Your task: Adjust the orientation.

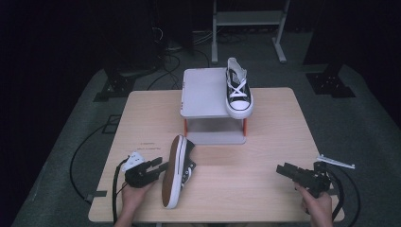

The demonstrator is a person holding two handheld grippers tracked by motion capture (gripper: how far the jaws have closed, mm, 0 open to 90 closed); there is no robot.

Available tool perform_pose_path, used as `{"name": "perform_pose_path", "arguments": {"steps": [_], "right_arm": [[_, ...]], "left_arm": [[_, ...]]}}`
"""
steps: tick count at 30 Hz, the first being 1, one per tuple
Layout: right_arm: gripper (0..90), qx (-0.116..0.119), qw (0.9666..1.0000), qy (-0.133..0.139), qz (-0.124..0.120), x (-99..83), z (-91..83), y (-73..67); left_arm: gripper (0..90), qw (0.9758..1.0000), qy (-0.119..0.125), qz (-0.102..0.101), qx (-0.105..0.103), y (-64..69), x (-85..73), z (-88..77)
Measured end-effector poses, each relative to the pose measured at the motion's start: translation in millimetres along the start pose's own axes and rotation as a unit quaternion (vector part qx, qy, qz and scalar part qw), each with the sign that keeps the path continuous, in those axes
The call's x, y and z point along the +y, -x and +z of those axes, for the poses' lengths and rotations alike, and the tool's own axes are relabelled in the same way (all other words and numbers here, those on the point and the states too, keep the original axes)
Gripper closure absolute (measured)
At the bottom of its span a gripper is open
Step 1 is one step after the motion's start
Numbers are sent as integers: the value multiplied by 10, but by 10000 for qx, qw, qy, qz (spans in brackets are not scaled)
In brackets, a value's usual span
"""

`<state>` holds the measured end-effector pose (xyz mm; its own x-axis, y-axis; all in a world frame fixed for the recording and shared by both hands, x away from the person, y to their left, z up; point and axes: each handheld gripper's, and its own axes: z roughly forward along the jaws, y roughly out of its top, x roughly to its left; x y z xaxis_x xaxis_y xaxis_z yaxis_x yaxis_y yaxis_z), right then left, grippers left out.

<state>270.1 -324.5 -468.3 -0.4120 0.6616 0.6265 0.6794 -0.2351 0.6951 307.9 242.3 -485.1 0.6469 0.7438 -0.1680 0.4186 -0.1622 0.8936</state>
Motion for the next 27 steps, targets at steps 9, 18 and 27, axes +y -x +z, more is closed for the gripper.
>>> {"name": "perform_pose_path", "arguments": {"steps": [9,18,27], "right_arm": [[358,-18,10000,-42,38,-18,35,14],[358,-16,10000,-32,39,-38,21,40],[357,38,9998,-73,182,-66,23,87]], "left_arm": [[531,9979,526,-70,-366,128,226,-142],[524,9979,222,261,-552,373,420,105],[552,9993,227,-195,-235,168,319,37]]}}
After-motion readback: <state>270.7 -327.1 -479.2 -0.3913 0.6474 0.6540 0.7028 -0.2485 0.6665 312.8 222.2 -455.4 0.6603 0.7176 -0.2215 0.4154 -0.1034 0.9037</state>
